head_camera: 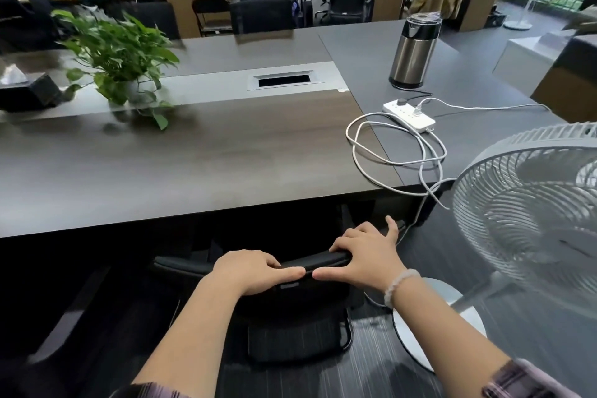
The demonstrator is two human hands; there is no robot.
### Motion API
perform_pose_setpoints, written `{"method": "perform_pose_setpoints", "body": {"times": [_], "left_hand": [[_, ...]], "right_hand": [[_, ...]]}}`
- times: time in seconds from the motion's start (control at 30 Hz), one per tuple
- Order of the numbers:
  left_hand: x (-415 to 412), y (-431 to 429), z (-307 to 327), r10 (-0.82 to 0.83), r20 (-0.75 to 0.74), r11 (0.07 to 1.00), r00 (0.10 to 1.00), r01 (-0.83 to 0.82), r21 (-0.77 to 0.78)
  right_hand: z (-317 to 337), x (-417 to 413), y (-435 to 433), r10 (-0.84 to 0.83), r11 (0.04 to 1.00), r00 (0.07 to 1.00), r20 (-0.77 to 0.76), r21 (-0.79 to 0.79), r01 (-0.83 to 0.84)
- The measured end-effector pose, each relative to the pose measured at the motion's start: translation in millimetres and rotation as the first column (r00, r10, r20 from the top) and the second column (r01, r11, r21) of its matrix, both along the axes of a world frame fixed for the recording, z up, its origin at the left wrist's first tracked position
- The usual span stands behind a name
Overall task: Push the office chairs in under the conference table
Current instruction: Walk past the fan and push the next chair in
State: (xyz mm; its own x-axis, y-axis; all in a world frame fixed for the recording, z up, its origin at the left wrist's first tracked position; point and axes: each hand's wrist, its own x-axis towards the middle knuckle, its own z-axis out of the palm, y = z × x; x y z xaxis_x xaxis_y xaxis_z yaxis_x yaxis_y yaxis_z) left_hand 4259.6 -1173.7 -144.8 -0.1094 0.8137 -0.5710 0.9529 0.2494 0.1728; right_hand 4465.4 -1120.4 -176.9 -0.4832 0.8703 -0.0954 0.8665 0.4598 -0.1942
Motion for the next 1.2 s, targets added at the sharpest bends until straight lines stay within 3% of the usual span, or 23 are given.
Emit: {"method": "perform_pose_setpoints", "body": {"times": [0.4, 0.5, 0.57, 0.63, 0.77, 0.87, 1.07, 1.2], "left_hand": [[-8.0, 11.7, -6.7, -0.022, -0.043, 0.993, 0.999, 0.026, 0.112], [-14.5, 10.9, -9.8, -0.026, -0.062, 0.977, 0.998, 0.038, 0.211], [-16.7, 3.2, -19.5, -0.006, -0.105, 0.919, 0.994, 0.047, 0.392], [-21.0, -2.3, -31.2, 0.016, -0.129, 0.796, 0.992, 0.065, 0.602], [-24.0, 1.9, -40.0, -0.006, -0.184, 0.576, 0.983, 0.154, 0.803], [-29.5, 23.0, -30.2, 0.016, -0.244, 0.533, 0.97, 0.199, 0.823], [-72.8, 47.8, -29.6, 0.056, -0.247, 0.592, 0.968, 0.167, 0.788], [-88.6, 38.3, -38.5, 0.081, -0.244, 0.562, 0.966, 0.158, 0.812]], "right_hand": [[2.4, -3.5, 13.5, -0.002, 1.0, 1.0, -0.011, 0.012, 0.002], [2.2, -8.9, 21.8, -0.012, 1.0, 1.0, -0.004, 0.011, 0.012], [1.2, -9.2, 22.7, -0.021, 0.999, 1.0, -0.012, 0.035, 0.021], [-0.1, -10.5, 20.9, -0.032, 0.996, 0.999, -0.03, 0.077, 0.034], [-5.8, -11.0, 21.4, -0.047, 0.987, 0.996, -0.078, 0.151, 0.058], [-2.8, -16.8, 36.4, -0.064, 0.983, 0.99, -0.122, 0.166, 0.084], [3.1, -53.7, 47.7, -0.058, 0.981, 0.991, -0.122, 0.178, 0.079], [-11.7, -69.0, 31.7, -0.043, 0.96, 0.981, -0.188, 0.263, 0.092]]}}
